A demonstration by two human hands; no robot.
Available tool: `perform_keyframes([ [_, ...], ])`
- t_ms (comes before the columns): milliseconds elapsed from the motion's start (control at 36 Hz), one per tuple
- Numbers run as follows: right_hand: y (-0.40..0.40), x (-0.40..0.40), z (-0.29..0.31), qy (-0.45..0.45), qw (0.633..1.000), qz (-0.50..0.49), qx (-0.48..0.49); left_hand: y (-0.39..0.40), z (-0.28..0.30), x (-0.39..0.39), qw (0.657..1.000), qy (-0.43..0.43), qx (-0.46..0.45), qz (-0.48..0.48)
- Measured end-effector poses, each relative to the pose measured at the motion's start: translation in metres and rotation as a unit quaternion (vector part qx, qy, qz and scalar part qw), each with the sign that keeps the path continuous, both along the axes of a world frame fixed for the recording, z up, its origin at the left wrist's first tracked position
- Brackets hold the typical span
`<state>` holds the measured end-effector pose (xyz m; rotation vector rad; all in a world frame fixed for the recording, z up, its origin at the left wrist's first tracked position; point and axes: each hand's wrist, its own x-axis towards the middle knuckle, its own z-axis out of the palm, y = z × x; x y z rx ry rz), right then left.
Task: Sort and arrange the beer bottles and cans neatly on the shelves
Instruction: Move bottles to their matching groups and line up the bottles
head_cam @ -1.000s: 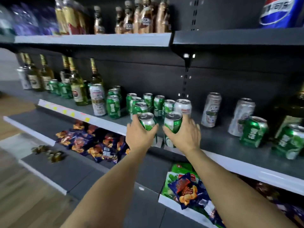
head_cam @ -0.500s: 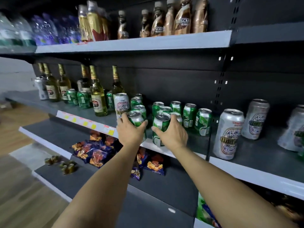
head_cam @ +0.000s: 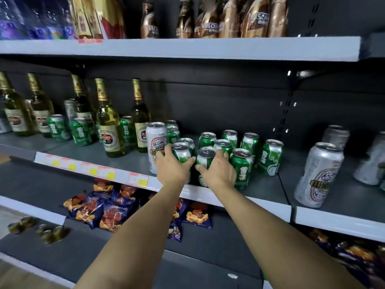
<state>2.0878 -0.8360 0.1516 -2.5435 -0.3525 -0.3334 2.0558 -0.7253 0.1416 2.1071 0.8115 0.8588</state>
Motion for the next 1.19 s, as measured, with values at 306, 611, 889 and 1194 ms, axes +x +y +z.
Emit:
perform_keyframes([
  [306, -0.002, -0.003, 0.002, 0.02, 1.0, 0.01, 0.007, -0.001, 0.001, 0.007, 0.999, 0.006, -0.006, -0.037],
  [611, -0.092, -0.035, -0.007, -0.1, 0.993, 0.065, -0.012, -0.026, -0.01, -0.005, 0.995, -0.01, -0.088, -0.043],
  [889, -0.297, -0.032, -0.024, -0.113, 0.992, -0.044, -0.018, -0.204, 0.003, -0.013, 0.986, -0.14, 0.09, 0.021],
  [1194, -0.541, -0.026, -0.041, -0.101, 0.968, -0.23, -0.018, -0.466, -0.007, 0.025, 0.943, -0.177, 0.112, -0.259],
])
